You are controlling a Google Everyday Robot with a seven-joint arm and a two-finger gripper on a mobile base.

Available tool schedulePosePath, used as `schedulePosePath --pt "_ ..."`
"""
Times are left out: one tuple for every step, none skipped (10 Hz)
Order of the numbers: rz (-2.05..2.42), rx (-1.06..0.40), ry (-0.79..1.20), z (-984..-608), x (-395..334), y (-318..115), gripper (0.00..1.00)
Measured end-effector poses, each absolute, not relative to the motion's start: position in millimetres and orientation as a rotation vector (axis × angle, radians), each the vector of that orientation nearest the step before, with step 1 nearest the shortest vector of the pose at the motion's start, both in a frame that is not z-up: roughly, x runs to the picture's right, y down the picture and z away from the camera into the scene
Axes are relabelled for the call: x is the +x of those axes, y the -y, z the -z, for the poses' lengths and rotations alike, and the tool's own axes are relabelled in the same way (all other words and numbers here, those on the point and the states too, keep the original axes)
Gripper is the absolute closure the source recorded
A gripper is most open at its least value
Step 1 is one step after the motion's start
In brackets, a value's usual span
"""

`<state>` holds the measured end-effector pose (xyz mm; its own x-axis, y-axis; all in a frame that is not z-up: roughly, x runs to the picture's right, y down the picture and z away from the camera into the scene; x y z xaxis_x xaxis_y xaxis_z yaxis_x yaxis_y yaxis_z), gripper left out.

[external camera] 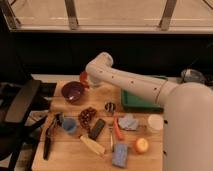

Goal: Stack bowls on top of each other

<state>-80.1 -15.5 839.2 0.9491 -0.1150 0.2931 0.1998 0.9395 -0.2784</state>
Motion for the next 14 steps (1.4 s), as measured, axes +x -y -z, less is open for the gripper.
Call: schedulePosePath --pt "0.207 -0.272 0.309 -826 -100 22 1.0" --pt "0.234 -0.256 0.332 -820 -114 24 1.0" --pt "0.275 -0.24 0.366 -814 -134 24 1.0" --pt "0.302 -0.233 0.391 -812 -147 23 1.0" --pt "0.337 -0.236 0.428 -810 -164 18 1.0" --pt "0.354 -0.243 0.452 -812 -171 14 0.99" --pt "0.368 -0.249 0.466 -816 -174 11 0.93" --pt "0.371 -0.264 0.483 -820 -179 6 0.83" --pt "0.367 -0.28 0.497 -826 -180 1 0.73" --pt "0.355 -0.296 0.507 -836 -178 -3 0.63" --pt "0.342 -0.317 0.523 -846 -176 -10 0.51" --pt "0.341 -0.329 0.534 -850 -179 -12 0.43" --pt "0.344 -0.343 0.544 -853 -182 -15 0.33" --pt "0.345 -0.349 0.55 -855 -184 -17 0.29"
